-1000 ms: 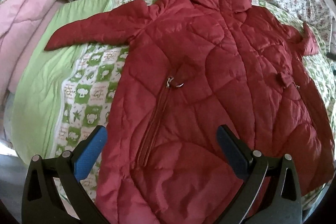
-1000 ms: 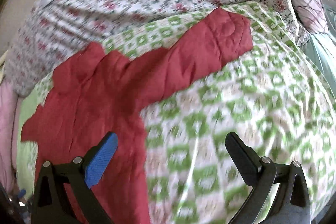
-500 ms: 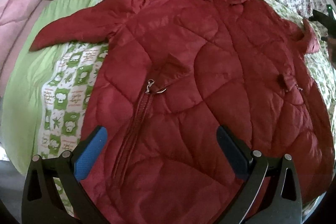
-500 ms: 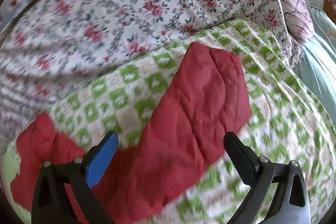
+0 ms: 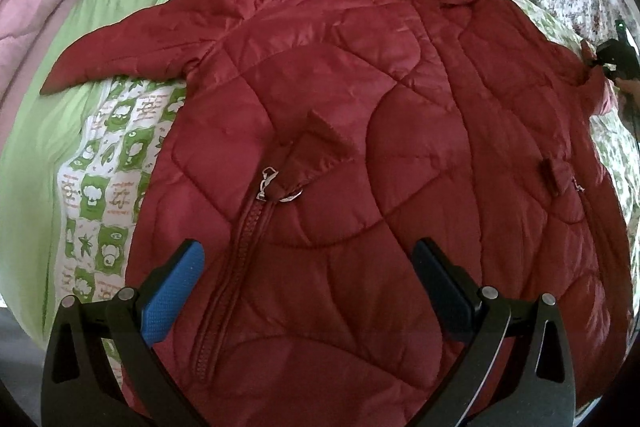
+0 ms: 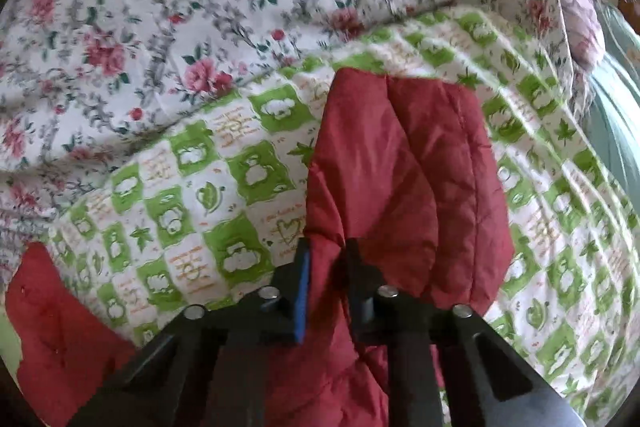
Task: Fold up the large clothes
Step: 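Carry the sleeve across the coat body with the right tool and release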
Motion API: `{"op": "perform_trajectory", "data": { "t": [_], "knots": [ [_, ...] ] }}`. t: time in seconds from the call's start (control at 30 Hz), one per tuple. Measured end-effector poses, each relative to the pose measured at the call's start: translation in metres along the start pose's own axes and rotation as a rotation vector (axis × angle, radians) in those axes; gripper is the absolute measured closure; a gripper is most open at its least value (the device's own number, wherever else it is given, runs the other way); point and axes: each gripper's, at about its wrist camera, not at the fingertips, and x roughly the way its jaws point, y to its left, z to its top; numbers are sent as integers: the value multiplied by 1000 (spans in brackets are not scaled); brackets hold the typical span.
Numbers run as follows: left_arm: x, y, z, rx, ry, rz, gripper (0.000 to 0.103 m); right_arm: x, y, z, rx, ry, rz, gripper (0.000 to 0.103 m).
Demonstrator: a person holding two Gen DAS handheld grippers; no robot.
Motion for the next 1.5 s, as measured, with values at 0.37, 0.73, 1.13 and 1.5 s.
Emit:
{"op": "perform_trajectory", "data": {
  "t": [0.37,0.73,1.13,1.5],
  "knots": [
    [-11,1,-5,-7,-18,-27,0,-81,52,-44,-154,-55,319,94],
    [-17,18,-9,-42,-19,-82,0,-140,158,-171,-424,54,638,94],
    [-22,40,8,-81,-25,-170,0,-156,230,-279,-662,201,758,94],
    [20,18,97,-9,-11,-231,0,-143,241,-304,-750,234,703,87]
  ]
}}
